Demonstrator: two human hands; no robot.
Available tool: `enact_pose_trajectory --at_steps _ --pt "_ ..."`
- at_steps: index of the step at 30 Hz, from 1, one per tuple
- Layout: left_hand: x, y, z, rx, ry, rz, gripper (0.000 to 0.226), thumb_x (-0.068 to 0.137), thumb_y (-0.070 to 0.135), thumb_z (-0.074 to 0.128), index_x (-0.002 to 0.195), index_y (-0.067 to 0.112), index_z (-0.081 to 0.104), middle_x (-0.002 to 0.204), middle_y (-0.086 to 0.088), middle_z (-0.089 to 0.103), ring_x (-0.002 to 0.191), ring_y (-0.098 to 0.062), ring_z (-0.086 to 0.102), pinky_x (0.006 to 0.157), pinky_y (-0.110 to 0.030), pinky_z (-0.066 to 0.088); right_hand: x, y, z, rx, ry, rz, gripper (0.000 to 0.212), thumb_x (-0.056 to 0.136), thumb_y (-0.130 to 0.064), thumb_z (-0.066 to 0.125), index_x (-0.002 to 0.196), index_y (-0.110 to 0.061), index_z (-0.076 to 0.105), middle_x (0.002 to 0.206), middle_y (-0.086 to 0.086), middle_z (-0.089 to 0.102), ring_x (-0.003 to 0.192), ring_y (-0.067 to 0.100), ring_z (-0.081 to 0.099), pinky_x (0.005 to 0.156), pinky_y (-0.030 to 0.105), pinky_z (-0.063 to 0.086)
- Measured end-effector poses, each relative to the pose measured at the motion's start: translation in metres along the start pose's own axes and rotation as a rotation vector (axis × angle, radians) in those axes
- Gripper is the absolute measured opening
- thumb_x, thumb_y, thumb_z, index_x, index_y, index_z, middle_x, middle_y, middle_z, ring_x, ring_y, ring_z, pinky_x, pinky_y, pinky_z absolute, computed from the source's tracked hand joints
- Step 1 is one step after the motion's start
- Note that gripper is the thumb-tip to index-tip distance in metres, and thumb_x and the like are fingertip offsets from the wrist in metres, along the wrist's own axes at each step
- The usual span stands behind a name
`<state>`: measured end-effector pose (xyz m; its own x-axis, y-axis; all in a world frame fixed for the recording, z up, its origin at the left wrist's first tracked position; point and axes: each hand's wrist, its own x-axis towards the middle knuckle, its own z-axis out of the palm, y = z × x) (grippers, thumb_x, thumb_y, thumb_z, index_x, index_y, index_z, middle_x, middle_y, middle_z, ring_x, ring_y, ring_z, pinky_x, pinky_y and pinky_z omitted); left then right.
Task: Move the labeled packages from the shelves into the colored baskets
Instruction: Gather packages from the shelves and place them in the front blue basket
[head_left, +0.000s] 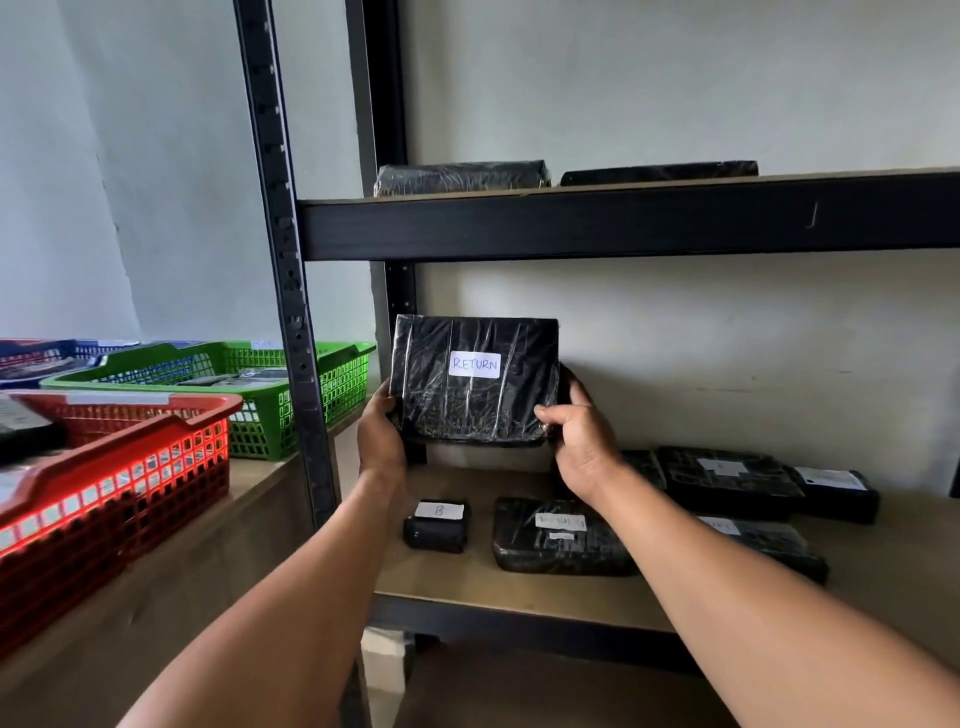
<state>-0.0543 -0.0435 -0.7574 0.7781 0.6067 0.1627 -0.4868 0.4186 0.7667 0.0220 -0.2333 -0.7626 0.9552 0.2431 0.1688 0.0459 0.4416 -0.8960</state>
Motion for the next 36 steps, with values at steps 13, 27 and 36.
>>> enact_pose_trajectory --at_steps 13,27,36 --pt "0.007 0.015 0.001 0.125 -0.022 0.028 0.038 0.098 0.013 0.036 0.117 0.014 0.068 0.087 -0.001 0.072 0.075 -0.015 0.066 0.060 -0.021 0.051 0.000 -0.007 0.007 -0.067 0.035 -0.055 0.079 0.078 0.006 0.058 0.149 -0.025 0.043 0.133 -0.001 0.063 0.123 0.021 0.057 0.113 0.039 0.040" --pt "0.052 -0.014 -0.026 0.568 0.042 0.066 0.023 0.091 0.039 0.060 0.108 0.024 0.067 0.100 -0.004 0.075 0.098 -0.026 0.070 0.096 -0.050 0.055 0.009 0.011 -0.006 -0.192 0.102 0.038 0.074 0.075 -0.002 0.066 0.145 -0.020 0.049 0.121 0.004 0.069 0.114 0.025 0.062 0.104 0.056 0.044" --pt "0.048 -0.031 -0.023 0.515 -0.009 -0.060 0.056 0.085 0.014 0.055 0.139 0.024 0.050 0.106 -0.006 0.070 0.102 -0.029 0.067 0.094 -0.050 0.055 0.020 0.036 -0.006 -0.344 0.198 0.035 0.053 0.090 -0.025 0.070 0.140 -0.025 0.052 0.129 -0.001 0.061 0.116 0.016 0.057 0.102 0.039 0.045"
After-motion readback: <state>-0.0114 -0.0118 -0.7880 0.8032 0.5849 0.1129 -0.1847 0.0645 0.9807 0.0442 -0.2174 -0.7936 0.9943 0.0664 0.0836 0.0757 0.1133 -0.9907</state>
